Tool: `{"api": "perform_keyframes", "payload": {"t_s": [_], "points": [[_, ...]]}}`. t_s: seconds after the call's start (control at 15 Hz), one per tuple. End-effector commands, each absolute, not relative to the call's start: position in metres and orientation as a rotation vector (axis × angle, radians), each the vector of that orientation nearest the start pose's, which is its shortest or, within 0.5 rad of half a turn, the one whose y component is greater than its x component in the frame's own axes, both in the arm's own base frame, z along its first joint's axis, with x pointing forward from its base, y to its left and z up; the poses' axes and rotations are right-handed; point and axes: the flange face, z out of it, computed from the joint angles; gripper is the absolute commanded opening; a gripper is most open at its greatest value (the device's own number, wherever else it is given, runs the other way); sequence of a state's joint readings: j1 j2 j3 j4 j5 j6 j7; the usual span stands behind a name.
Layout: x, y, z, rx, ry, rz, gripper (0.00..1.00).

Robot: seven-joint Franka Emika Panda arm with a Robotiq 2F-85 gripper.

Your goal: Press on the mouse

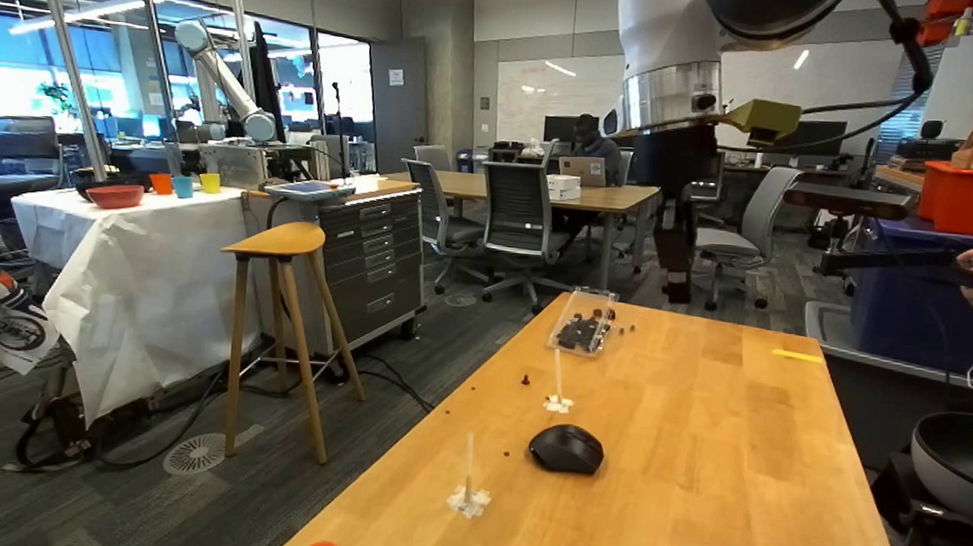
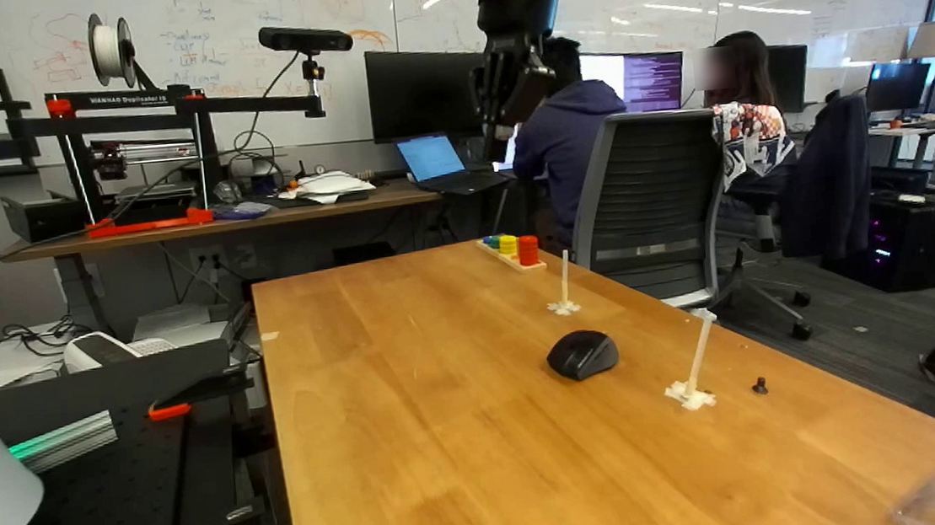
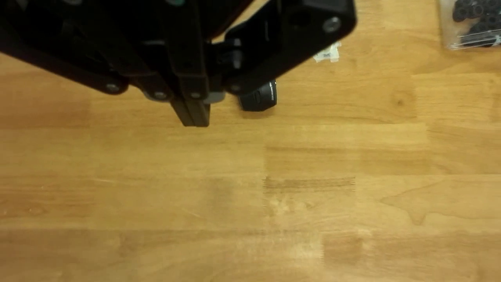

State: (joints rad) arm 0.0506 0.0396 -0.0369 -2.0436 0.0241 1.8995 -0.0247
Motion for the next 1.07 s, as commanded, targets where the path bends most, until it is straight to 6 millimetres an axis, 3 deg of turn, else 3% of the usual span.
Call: {"api": "perform_keyframes", "payload": {"t_s": [0.0,0.4,0.47,0.6,0.67,1.0], "points": [[0.527,0.000,0.429,-3.087,-0.135,0.354,0.35],[0.519,-0.009,0.438,-3.089,-0.126,0.401,0.81],[0.523,-0.005,0.425,-3.093,-0.109,0.383,0.63],[0.521,-0.006,0.426,-3.091,-0.105,0.392,0.78],[0.521,-0.007,0.427,-3.091,-0.105,0.394,0.81],[0.520,-0.007,0.427,-3.090,-0.104,0.397,0.81]]}}
